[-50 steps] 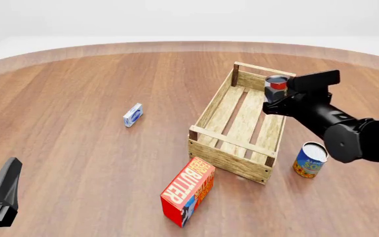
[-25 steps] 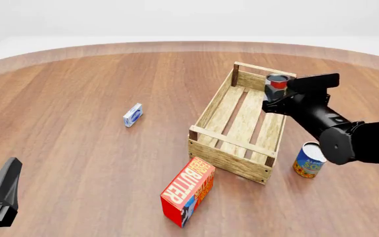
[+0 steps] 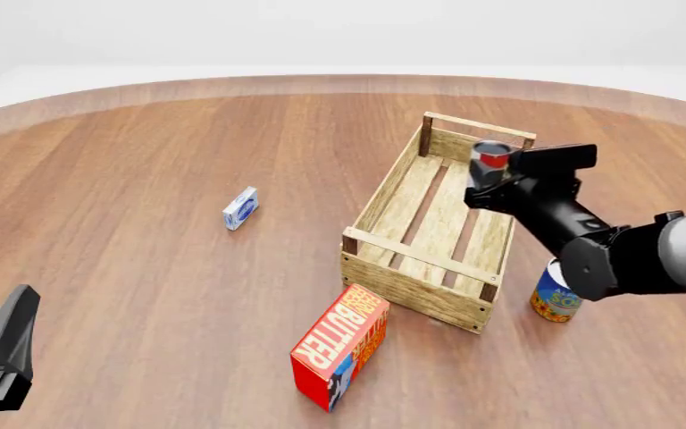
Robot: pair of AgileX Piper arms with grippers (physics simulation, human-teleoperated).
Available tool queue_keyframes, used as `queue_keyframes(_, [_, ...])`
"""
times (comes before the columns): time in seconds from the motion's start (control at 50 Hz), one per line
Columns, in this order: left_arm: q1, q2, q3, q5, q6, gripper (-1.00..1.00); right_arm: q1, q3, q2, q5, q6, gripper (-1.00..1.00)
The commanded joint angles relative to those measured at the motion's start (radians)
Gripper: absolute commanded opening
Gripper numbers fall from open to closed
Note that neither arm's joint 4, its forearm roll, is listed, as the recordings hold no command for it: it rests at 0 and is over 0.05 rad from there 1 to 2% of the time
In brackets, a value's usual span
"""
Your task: Pick up the tomato sauce, and put it in the wooden tray.
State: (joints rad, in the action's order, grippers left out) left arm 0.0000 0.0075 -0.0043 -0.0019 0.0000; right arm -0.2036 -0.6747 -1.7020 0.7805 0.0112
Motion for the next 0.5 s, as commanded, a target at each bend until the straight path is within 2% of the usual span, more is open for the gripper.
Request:
queue_keyframes(0.02, [0.0, 0.0, 0.0, 0.0, 0.0, 1.0, -0.004, -0.021, -0.049, 0.03, 0.028, -1.0])
queue_keyframes(0.5, [0.0, 0.0, 0.0, 0.0, 0.0, 1.0, 0.001, -0.066, -0.149, 0.058, 0.03, -1.0])
